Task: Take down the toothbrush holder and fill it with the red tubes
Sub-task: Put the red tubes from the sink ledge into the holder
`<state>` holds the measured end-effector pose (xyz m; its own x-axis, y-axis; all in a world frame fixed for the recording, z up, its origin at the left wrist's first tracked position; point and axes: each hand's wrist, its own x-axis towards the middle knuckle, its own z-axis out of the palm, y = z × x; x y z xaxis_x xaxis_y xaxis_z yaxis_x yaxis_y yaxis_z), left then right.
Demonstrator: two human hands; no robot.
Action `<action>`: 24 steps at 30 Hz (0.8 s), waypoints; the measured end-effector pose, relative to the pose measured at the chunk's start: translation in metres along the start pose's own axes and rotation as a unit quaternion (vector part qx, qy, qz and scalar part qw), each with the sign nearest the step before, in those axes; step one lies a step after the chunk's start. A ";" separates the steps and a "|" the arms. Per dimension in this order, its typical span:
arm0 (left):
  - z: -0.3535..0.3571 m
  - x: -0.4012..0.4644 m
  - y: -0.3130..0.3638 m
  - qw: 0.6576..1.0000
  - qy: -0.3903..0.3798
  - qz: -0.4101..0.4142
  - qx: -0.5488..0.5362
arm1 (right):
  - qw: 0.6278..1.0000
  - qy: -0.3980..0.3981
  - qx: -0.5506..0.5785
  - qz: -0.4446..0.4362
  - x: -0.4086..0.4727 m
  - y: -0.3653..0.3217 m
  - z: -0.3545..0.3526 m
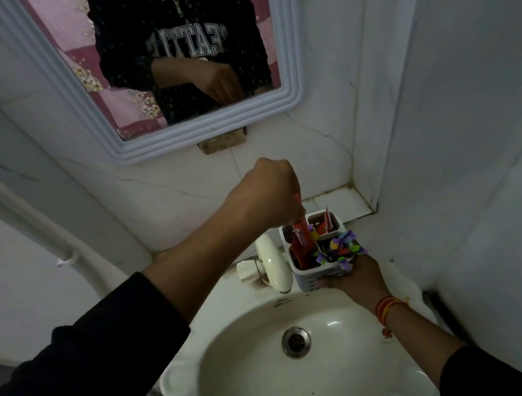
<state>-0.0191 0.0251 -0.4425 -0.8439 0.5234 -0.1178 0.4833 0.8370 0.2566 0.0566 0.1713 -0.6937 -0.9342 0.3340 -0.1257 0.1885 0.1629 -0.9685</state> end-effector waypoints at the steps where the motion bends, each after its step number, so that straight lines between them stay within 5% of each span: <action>1: 0.009 0.001 0.001 1.000 -0.015 0.000 0.010 | 1.000 -0.001 -0.003 0.001 0.001 0.001 0.000; 8: 0.062 0.003 0.000 0.991 -0.024 0.001 0.129 | 1.000 -0.003 -0.020 0.002 0.004 0.005 0.000; 13: 0.047 0.017 -0.029 0.997 0.014 -0.035 -0.074 | 1.000 -0.012 -0.002 -0.004 0.003 0.007 -0.001; 17: 0.040 0.025 -0.088 0.987 0.062 -0.092 -0.113 | 1.000 -0.016 0.007 -0.001 0.003 0.009 -0.001; 24: 0.113 0.025 -0.197 0.977 -0.106 -0.175 0.052 | 0.999 -0.035 -0.012 -0.008 0.004 0.008 0.001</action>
<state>-0.1089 -0.1084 -0.6040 -0.9001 0.2133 -0.3798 0.2029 0.9768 0.0679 0.0542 0.1734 -0.7020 -0.9559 0.2659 -0.1249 0.1792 0.1911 -0.9651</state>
